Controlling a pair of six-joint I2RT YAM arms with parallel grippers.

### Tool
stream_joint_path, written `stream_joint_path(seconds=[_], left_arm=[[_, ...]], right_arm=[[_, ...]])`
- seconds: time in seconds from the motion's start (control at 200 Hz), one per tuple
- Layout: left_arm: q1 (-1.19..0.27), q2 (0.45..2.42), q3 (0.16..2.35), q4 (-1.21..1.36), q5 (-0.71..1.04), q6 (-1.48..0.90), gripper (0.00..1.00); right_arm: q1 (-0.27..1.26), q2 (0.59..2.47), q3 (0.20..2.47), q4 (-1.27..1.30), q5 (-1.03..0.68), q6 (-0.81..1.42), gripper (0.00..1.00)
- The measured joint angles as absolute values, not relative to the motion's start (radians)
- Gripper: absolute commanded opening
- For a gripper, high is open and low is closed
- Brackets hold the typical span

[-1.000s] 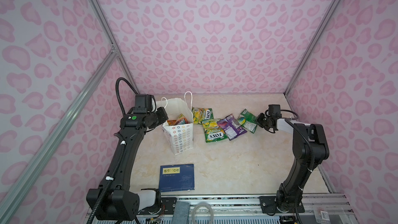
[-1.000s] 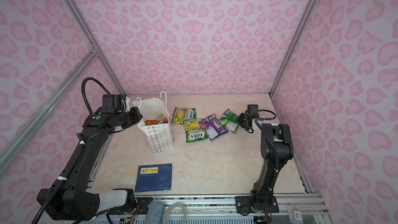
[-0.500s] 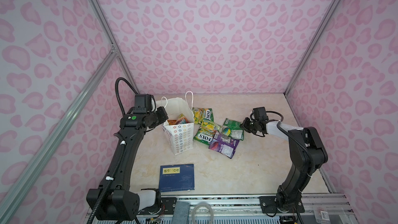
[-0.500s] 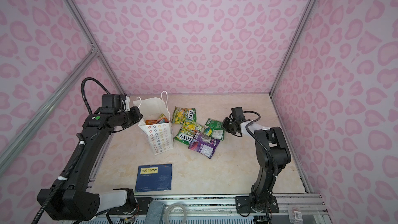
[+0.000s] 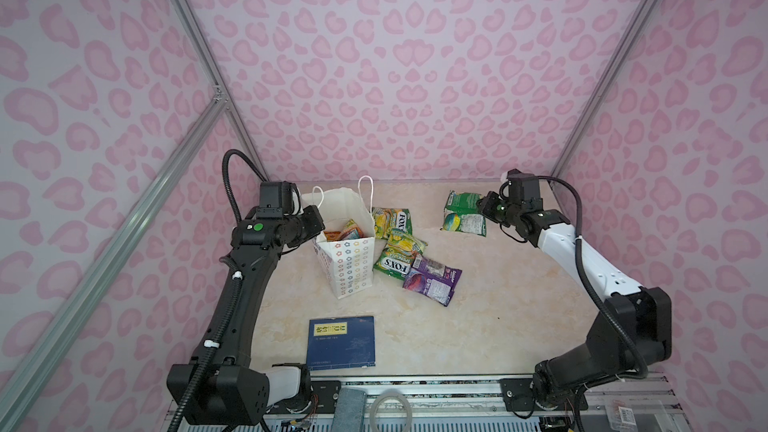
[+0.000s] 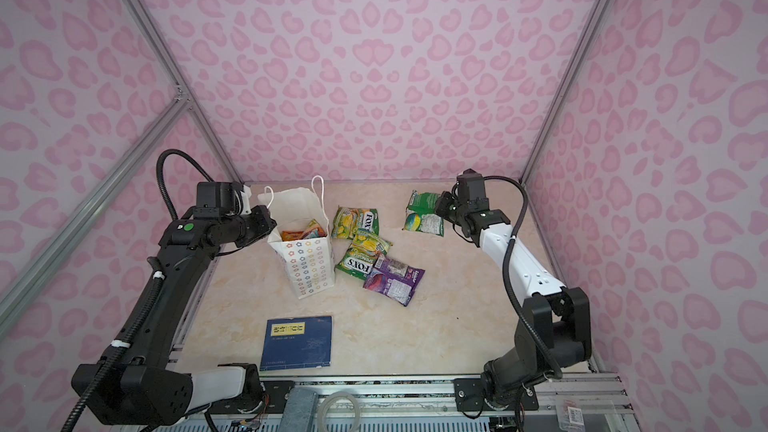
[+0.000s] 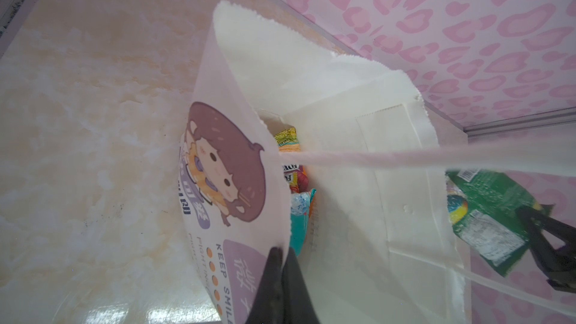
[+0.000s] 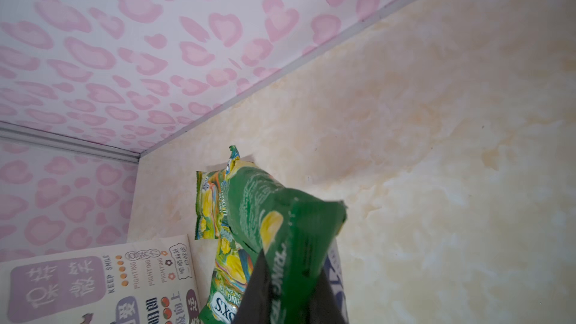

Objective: Place the snacks into the paper bag
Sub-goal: 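Grasp the green Spring Tea bag with the right gripper and lift, then carry the green bag with the right gripper over the paper bag opening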

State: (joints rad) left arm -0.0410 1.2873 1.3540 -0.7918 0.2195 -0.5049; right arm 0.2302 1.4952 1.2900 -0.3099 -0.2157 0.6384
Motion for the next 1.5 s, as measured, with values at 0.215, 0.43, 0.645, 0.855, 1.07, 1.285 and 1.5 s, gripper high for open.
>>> stream_joint_path(seconds=[0.215,0.43,0.645,0.855,1.07,1.285,1.5], left_arm=[[-0.039,1.286,1.354,-0.791,0.233,-0.505,0.04],[-0.039,1.281,1.354,-0.789,0.247,-0.505,0.04],[-0.039,1.277,1.354,-0.788,0.258,-0.505,0.04],[-0.039,1.271,1.342,-0.775,0.266,-0.506,0.04],[-0.039,1.269,1.325,-0.764,0.274,-0.508,0.04],[-0.039,1.266,1.324,-0.760,0.278,-0.509,0.04],[-0.038,1.261,1.322,-0.760,0.280,-0.509,0.04]], right_arm=[[0.365,1.326,1.392,-0.381,-0.075,0.570,0.00],[0.532,1.268,1.509,-0.416,0.069,0.503,0.00],[0.706,1.327,1.686,-0.421,0.173,0.425,0.00],[0.850,1.428,1.855,-0.425,0.242,0.360,0.00],[0.986,1.593,2.048,-0.417,0.258,0.294,0.00],[1.021,1.750,2.174,-0.439,0.257,0.278,0.00],[1.027,1.898,2.278,-0.489,0.243,0.281,0.00]])
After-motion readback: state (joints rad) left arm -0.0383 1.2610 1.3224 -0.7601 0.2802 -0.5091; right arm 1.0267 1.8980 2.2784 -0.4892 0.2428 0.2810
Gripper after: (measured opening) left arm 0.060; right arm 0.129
